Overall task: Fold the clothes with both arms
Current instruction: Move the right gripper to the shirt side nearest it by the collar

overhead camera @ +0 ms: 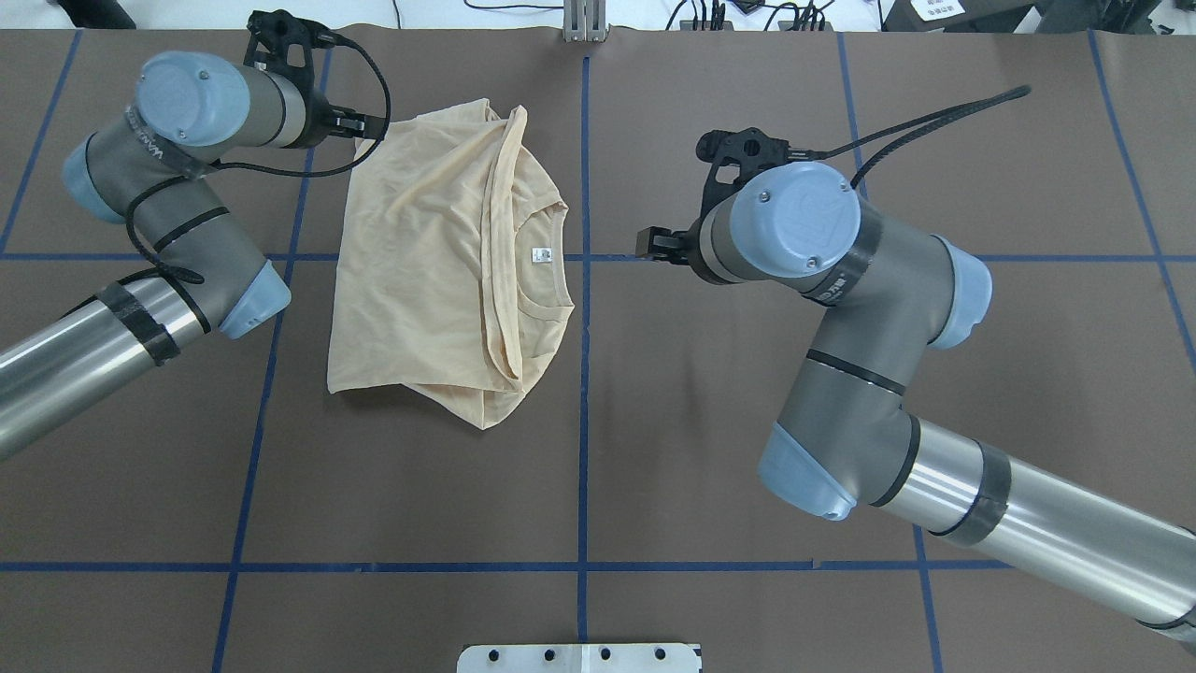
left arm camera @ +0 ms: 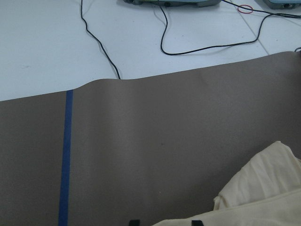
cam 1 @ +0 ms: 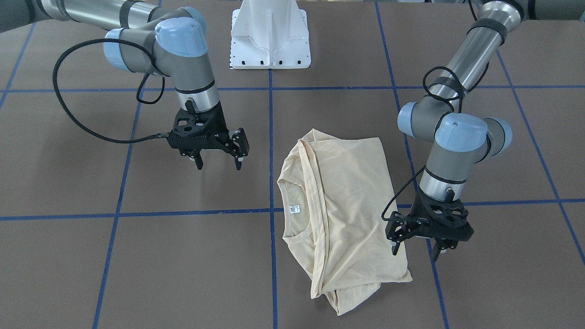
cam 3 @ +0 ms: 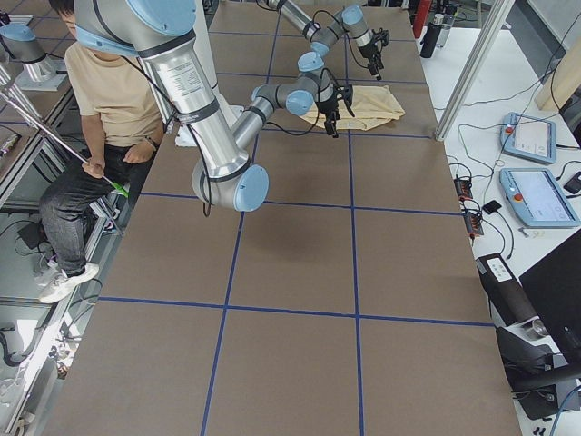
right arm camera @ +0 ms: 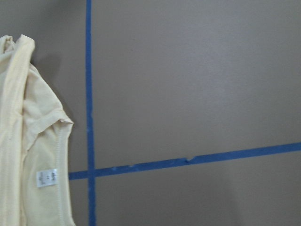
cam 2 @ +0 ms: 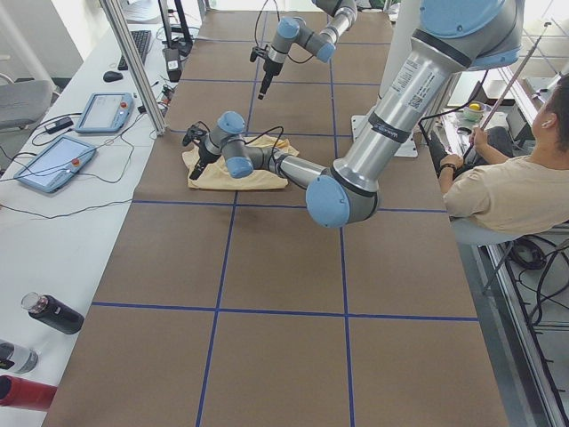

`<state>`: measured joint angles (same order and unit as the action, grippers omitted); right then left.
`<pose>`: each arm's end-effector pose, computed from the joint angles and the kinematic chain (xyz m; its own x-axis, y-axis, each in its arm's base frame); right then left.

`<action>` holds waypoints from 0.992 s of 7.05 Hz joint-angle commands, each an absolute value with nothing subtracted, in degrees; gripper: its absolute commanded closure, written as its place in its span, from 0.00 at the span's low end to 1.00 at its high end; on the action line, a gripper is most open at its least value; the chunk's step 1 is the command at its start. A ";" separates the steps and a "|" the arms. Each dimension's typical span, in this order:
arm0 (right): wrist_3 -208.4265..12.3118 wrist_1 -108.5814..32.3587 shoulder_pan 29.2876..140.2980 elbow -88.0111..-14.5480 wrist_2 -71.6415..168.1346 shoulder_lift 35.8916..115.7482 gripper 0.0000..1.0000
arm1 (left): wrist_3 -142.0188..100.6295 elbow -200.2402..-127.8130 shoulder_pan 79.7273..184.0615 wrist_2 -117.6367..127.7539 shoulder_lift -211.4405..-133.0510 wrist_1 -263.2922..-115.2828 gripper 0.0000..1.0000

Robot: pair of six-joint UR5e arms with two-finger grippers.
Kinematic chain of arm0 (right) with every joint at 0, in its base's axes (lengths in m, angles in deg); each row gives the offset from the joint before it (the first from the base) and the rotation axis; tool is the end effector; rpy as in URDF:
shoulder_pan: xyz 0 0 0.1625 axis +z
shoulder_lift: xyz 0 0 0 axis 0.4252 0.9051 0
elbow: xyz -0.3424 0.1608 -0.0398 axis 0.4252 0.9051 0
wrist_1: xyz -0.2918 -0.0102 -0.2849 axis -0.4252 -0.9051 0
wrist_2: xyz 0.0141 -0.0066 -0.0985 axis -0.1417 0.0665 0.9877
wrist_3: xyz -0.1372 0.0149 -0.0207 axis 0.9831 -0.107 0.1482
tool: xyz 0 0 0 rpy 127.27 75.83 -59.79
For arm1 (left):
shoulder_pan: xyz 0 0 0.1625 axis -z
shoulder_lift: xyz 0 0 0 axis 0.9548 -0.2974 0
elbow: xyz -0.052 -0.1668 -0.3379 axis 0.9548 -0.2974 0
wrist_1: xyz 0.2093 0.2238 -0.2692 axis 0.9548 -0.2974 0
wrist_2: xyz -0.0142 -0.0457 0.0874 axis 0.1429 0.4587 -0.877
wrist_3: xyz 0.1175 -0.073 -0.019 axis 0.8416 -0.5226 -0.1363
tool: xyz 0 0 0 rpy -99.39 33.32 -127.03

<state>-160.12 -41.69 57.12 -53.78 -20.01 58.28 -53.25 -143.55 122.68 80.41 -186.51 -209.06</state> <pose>-0.5127 -0.4734 0.2046 0.6046 0.1436 0.7835 -0.4022 0.9040 0.1447 0.3963 -0.6532 0.3646 0.7036 0.2093 -0.6790 0.2939 0.7843 0.5463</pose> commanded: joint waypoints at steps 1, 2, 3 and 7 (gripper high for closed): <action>-168.98 -41.70 51.91 -39.31 -13.14 46.06 0.01 | -53.60 -146.36 122.53 80.73 -184.73 -209.15 0.00; -171.10 -41.78 50.23 -36.71 -12.67 44.09 0.03 | -53.95 -146.36 122.45 80.73 -184.73 -209.15 0.00; -172.07 -41.78 48.64 -36.25 -10.84 44.24 0.18 | -54.04 -146.36 122.36 80.73 -184.73 -209.24 0.00; -170.06 -41.70 48.45 -33.78 -9.85 44.16 0.36 | -54.04 -146.62 122.27 80.64 -184.56 -209.24 0.00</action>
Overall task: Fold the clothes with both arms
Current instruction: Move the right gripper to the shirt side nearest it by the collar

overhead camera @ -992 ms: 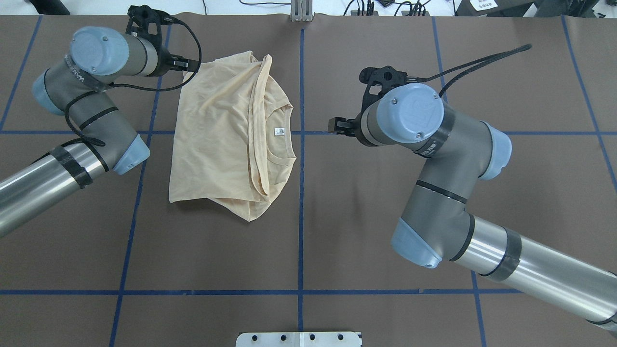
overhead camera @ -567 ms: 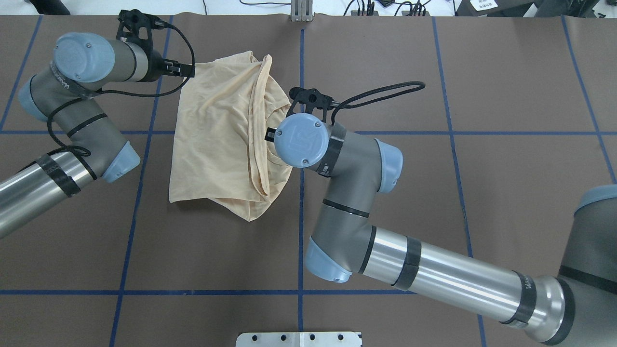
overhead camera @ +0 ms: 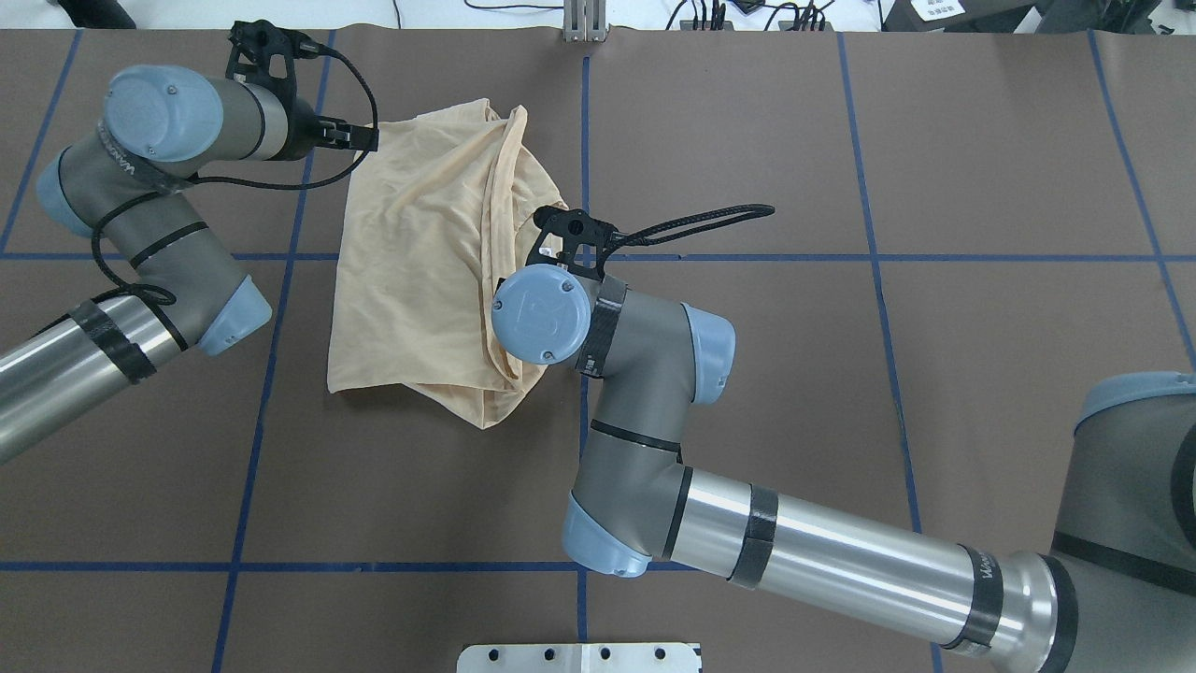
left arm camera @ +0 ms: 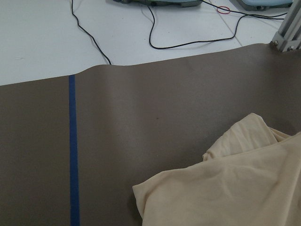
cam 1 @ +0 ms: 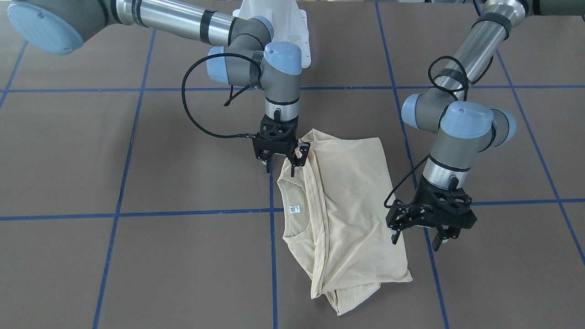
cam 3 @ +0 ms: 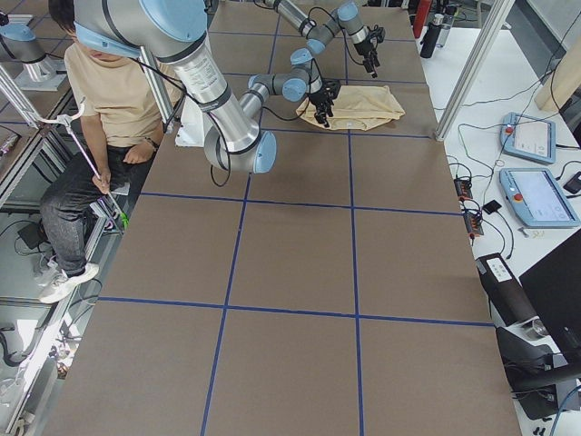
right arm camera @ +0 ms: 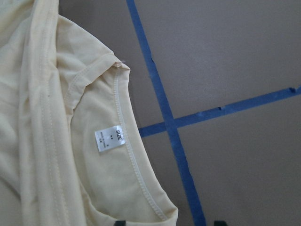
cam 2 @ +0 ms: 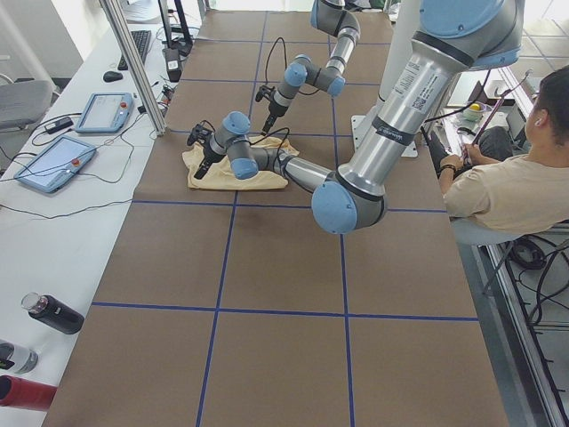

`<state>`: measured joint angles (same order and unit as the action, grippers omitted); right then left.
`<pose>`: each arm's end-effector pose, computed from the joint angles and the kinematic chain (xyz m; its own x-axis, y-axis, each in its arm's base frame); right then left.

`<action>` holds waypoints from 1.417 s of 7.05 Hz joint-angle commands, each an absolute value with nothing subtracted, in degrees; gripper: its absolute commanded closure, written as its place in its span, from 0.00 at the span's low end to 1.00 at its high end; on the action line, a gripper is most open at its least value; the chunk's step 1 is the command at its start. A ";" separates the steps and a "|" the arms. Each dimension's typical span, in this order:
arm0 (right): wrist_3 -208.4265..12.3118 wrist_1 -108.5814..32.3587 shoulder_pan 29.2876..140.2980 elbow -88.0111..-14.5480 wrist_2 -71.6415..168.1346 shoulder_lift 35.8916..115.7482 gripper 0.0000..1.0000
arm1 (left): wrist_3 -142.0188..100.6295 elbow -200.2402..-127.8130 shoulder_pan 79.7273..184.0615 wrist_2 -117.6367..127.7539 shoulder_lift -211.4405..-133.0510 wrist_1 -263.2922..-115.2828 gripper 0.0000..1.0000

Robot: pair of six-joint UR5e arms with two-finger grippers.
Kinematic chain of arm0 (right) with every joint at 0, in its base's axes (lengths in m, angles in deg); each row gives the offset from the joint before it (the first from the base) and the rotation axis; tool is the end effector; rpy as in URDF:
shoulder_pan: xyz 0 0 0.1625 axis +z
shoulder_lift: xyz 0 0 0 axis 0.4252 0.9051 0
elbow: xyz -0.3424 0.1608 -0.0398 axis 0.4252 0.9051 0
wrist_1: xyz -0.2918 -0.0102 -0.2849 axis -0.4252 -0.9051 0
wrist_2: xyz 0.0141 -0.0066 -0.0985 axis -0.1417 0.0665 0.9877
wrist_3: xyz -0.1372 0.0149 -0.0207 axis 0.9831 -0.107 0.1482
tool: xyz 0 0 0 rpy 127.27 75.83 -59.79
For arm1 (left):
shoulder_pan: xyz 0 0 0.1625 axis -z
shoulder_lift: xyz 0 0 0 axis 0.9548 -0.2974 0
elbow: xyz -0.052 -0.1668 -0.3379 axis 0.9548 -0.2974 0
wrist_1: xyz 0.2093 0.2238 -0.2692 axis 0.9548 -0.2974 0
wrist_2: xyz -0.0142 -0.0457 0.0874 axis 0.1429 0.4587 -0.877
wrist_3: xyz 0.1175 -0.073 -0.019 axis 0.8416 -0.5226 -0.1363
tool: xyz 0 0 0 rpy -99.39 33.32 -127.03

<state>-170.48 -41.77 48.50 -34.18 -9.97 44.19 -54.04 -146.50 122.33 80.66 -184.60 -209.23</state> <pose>-0.6488 -0.4483 0.1827 0.6328 0.2528 0.7319 -0.4824 0.8681 0.1172 0.3924 -0.6405 0.3611 0.6869 0.2155 -0.6940 0.3041 0.7822 0.5438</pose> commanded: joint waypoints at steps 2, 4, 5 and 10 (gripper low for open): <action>-170.15 -41.70 48.45 -32.91 -9.85 43.11 0.37 | -54.04 -146.62 122.27 80.73 -184.47 -209.24 0.00; -170.06 -41.61 48.28 -30.46 -9.33 41.79 0.37 | -54.04 -146.62 122.27 80.64 -184.47 -209.24 0.00; -170.06 -41.61 48.19 -29.40 -9.24 41.26 0.37 | -54.04 -146.62 122.18 80.73 -184.47 -209.24 0.00; -169.89 -41.70 47.84 -28.60 -9.15 40.82 0.79 | -54.04 -146.53 122.09 80.64 -184.47 -209.24 0.00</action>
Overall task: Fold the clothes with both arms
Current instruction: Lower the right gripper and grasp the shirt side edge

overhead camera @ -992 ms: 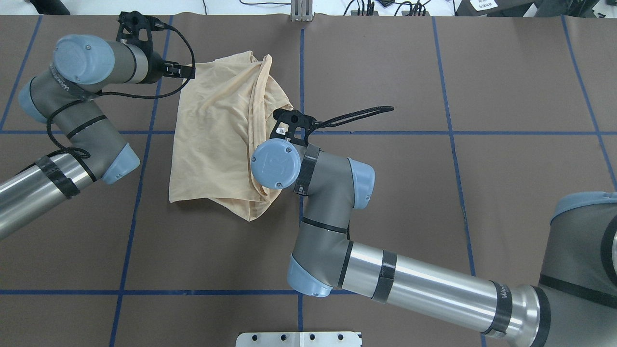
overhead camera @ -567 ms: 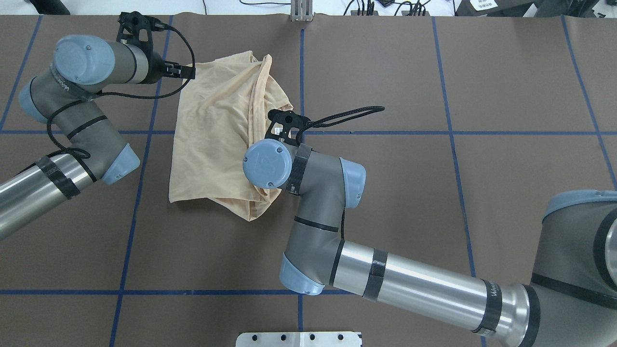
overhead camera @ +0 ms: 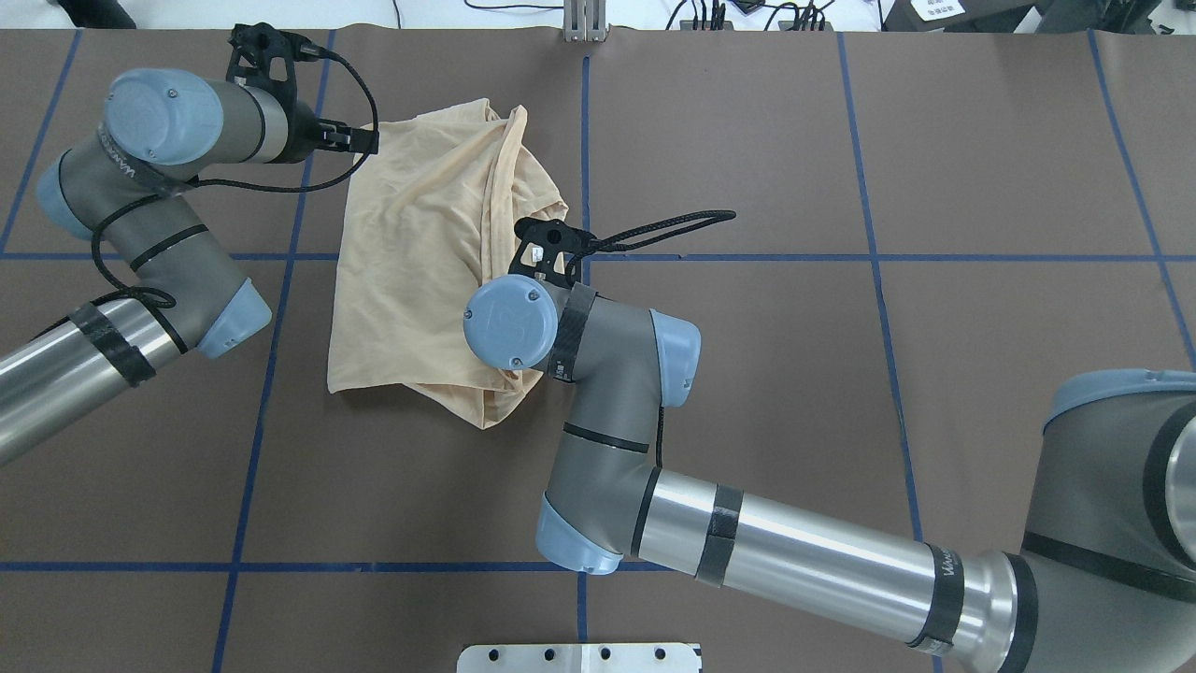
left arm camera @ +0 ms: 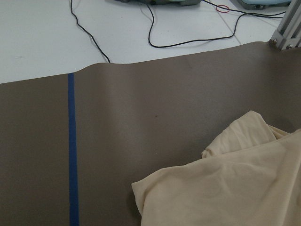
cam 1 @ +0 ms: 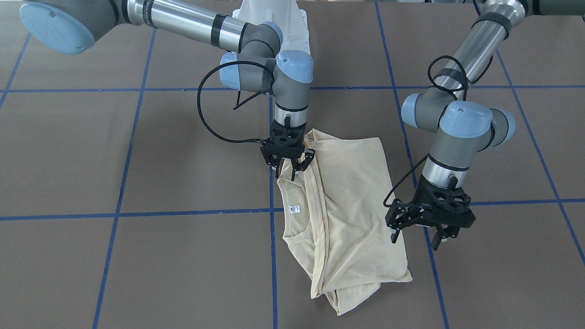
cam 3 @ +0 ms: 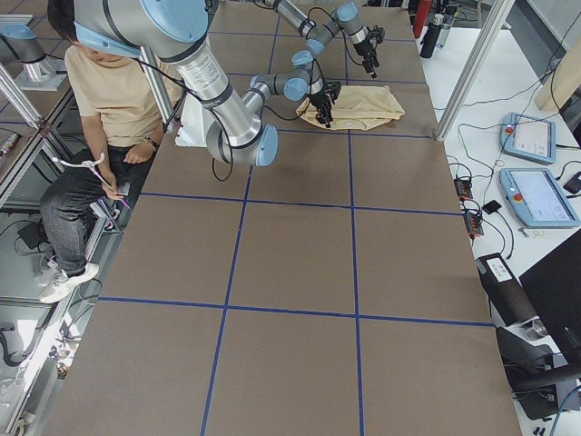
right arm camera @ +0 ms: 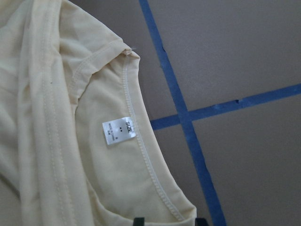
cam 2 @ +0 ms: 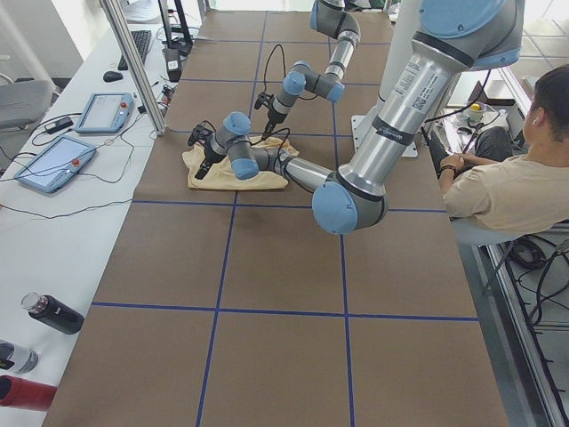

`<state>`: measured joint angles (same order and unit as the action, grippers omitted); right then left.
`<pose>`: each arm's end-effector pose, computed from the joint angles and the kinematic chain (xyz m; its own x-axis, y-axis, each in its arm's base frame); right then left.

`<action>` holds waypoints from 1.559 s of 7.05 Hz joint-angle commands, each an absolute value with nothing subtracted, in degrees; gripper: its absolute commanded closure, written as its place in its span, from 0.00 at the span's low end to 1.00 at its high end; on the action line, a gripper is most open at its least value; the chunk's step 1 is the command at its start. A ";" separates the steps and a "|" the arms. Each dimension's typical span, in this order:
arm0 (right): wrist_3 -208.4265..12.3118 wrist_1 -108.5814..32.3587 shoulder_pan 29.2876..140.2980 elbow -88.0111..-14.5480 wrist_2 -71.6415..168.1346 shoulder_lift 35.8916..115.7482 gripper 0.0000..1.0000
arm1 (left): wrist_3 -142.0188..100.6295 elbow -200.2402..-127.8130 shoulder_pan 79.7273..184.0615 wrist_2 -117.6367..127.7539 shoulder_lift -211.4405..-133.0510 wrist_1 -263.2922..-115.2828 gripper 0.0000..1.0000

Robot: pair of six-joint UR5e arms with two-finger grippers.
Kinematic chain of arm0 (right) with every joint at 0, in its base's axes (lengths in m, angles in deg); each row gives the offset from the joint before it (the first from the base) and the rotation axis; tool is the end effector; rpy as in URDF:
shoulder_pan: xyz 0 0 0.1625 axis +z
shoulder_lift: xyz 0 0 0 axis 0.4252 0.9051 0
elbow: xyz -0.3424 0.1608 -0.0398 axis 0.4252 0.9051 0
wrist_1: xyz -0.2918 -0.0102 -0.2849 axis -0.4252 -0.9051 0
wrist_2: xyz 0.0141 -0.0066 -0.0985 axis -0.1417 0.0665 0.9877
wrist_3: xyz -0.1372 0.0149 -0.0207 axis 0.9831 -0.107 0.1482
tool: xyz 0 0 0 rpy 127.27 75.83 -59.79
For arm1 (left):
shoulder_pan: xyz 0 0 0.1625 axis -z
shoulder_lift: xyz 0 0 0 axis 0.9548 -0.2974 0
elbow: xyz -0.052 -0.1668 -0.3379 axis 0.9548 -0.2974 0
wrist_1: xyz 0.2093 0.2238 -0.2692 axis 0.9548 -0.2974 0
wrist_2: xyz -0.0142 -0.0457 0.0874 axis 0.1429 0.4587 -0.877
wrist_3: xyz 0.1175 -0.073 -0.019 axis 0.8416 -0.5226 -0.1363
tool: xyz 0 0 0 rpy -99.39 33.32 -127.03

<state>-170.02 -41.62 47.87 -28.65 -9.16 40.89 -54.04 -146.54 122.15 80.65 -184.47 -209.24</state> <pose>-0.6722 -0.4510 0.1831 0.6636 0.2491 0.7055 -0.4718 0.8711 0.1362 0.3940 -0.6389 0.3624 0.6870 0.2169 -0.6936 0.3012 0.7836 0.5433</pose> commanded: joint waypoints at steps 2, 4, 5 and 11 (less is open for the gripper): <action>-167.79 -41.70 47.84 -28.68 -9.24 40.99 1.00 | -54.04 -146.53 122.09 80.64 -184.47 -209.24 0.00; -165.24 -41.70 47.92 -33.21 -9.85 44.39 1.00 | -54.13 -146.62 122.01 80.73 -184.55 -209.24 0.00; -164.18 -41.87 47.92 -42.13 -10.46 51.47 1.00 | -54.13 -146.53 122.01 80.65 -184.47 -209.24 0.00; -163.82 -42.14 42.13 -58.22 -6.78 65.60 1.00 | -54.13 -146.62 122.00 80.73 -184.47 -209.24 0.00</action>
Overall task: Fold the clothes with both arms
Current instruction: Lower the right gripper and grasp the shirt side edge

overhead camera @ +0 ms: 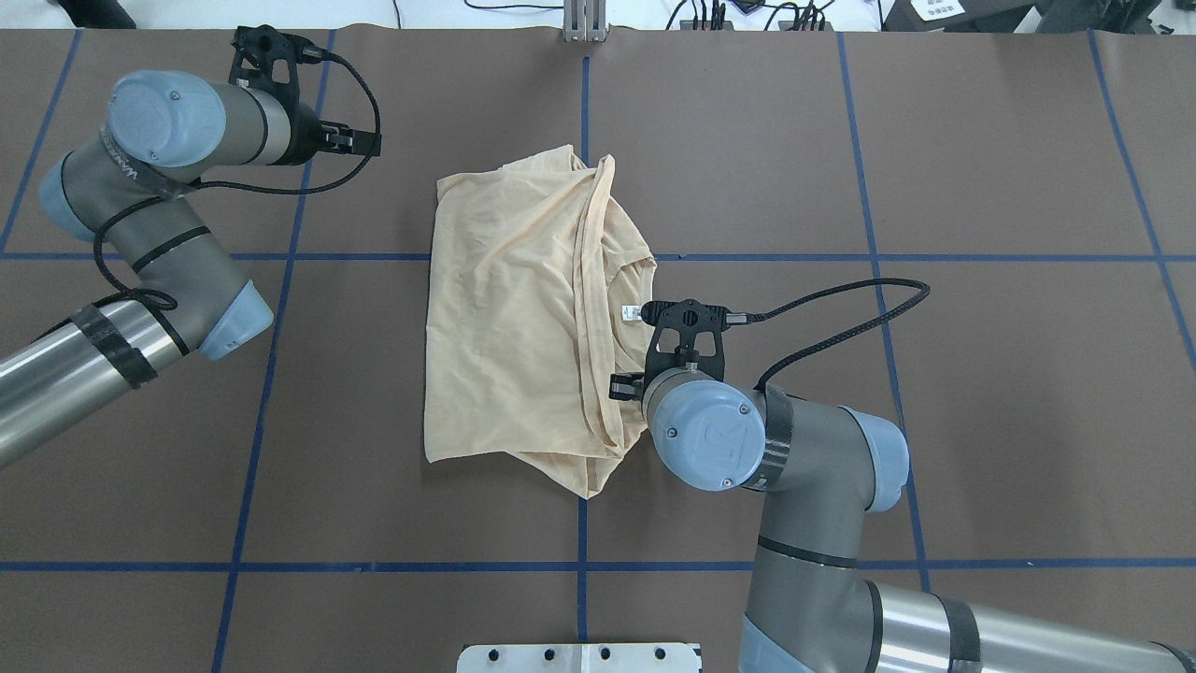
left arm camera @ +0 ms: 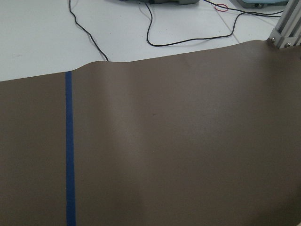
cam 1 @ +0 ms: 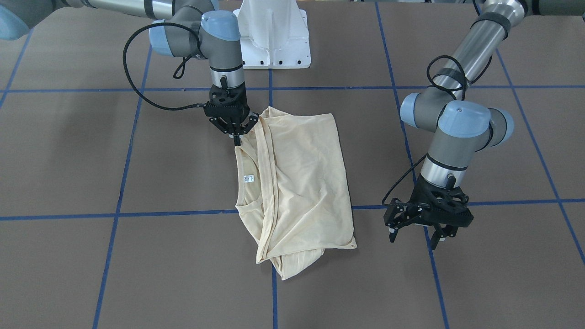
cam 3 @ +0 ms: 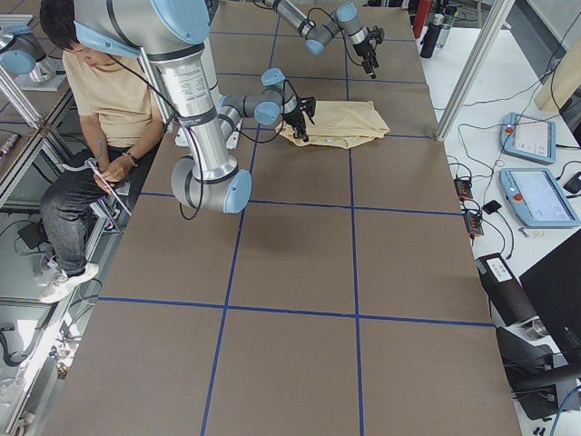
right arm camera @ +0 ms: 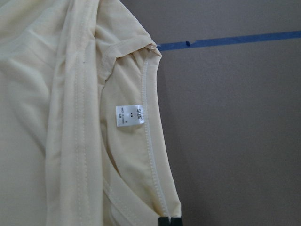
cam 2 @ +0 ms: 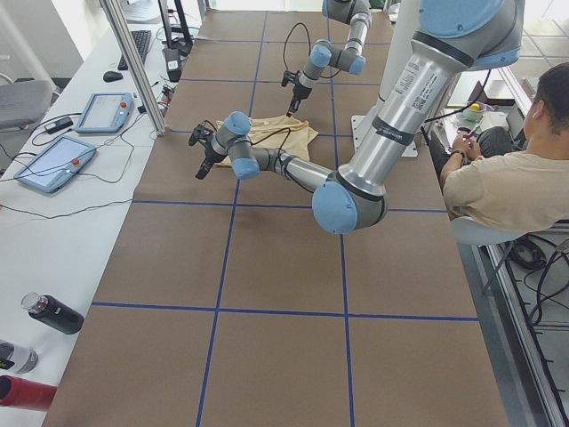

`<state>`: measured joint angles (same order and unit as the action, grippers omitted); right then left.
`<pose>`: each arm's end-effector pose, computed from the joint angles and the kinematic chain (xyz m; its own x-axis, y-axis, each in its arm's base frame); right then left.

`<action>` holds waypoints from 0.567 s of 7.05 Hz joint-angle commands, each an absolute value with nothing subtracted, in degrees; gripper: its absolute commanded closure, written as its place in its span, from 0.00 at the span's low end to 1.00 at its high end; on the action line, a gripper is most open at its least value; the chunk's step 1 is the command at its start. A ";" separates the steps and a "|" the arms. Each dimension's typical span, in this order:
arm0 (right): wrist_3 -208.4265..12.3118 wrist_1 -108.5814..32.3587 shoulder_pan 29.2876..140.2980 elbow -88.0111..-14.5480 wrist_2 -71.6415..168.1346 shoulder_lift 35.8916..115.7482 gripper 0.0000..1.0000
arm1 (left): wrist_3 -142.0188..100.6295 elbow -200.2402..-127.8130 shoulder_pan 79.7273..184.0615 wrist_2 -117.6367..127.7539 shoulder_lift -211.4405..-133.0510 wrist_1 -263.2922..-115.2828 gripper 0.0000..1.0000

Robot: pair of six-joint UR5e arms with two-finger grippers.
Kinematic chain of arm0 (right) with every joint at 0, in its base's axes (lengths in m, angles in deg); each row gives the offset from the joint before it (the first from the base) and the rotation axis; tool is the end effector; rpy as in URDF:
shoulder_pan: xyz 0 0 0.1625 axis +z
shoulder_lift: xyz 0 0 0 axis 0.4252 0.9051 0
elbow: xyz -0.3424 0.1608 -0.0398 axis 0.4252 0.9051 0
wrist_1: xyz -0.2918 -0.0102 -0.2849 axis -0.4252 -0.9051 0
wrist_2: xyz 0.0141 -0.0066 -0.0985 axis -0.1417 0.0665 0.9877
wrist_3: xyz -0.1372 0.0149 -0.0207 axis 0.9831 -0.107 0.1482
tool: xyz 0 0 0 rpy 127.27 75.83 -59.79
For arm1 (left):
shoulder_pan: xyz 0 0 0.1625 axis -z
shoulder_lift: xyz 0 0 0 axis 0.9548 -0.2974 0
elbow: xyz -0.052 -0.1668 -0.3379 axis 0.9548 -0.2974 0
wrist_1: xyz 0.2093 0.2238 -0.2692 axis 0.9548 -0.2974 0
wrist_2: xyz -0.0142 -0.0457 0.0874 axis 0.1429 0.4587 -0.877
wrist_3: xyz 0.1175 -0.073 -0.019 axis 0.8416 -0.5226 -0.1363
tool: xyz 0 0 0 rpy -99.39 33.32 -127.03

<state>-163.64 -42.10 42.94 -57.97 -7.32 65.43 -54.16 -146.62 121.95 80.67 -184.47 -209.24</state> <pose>-0.5763 -0.3538 0.2544 0.6742 0.0745 0.7348 -0.3530 0.9064 0.2320 0.3962 -0.6373 0.3617 0.6848 0.2185 -0.6952 0.3002 0.7847 0.5423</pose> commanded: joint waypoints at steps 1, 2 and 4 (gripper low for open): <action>-163.82 -42.05 42.04 -58.22 -6.78 65.52 0.52 | -54.13 -146.62 122.01 80.65 -184.47 -209.24 0.00; -163.13 -42.14 41.95 -58.74 -7.04 64.99 0.01 | -54.13 -146.62 121.92 80.64 -184.47 -209.24 0.00; -159.19 -46.06 43.87 -57.96 -8.62 60.98 0.00 | -54.13 -146.53 121.92 80.64 -184.47 -209.24 0.00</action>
